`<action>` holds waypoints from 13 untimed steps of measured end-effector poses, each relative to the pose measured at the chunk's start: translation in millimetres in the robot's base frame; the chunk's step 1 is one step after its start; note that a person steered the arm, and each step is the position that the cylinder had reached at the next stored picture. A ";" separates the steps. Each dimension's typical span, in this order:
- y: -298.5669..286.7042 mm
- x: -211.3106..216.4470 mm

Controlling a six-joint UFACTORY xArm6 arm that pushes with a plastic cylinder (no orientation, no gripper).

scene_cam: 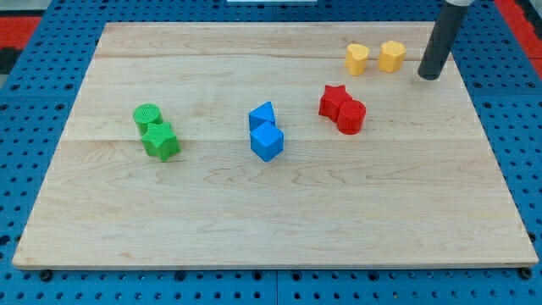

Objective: Slide the yellow hexagon towards top center

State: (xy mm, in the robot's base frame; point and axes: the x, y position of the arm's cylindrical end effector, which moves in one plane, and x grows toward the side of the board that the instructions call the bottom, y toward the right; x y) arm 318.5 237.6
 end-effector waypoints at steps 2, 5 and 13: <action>-83.6 -27.3; -39.5 -78.5; -262.3 -43.3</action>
State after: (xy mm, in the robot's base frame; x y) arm 275.2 -24.7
